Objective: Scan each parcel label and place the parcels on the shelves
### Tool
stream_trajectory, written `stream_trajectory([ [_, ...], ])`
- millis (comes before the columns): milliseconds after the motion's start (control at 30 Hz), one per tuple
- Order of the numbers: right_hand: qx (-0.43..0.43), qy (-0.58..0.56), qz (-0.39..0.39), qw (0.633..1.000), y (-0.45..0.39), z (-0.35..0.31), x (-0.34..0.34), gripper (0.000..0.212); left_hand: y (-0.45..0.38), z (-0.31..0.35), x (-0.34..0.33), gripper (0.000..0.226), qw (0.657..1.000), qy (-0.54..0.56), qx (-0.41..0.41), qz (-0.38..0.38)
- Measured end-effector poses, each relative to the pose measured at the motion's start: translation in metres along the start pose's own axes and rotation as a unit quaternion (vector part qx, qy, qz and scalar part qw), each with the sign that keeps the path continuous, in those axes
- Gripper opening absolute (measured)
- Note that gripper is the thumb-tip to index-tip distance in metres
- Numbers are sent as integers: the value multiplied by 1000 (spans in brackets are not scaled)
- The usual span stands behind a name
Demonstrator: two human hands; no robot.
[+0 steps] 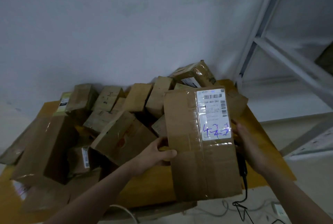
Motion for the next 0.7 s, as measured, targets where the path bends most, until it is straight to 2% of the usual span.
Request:
stream_trajectory([
  [67, -13, -24, -43, 999, 32, -15, -16, 70, 4, 6, -5, 47, 1000, -19, -5, -5],
  [167, -3, -37, -26, 999, 73, -21, -21, 64, 13, 20, -18, 45, 998, -44, -30, -28],
  [300, 65, -73, 54, 994, 131, -28, -6, 35, 19, 41, -44, 75, 990, -103, -58, -76],
  [333, 78, -83, 69, 991, 147, -29, 0, 34, 19, 46, -54, 74, 988, -114, -59, -91],
  [533, 138, -92, 170, 971, 246, -35, 46, 59, 34, 83, -139, 23, 973, -128, -91, -171],
  [700, 176, -109, 258, 944, 315, -48, 94, 56, 50, 118, -223, 30, 952, -147, -136, -230],
])
Point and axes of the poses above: each hand's wrist, its own y-axis away from the middle knuckle, its own x-axis out of the back of the hand, z = x × y, the point moved 2 cm from there along -y, towards the middle knuckle, and after that the axes turned 13 degrees about -y, right-handed, at the moved point
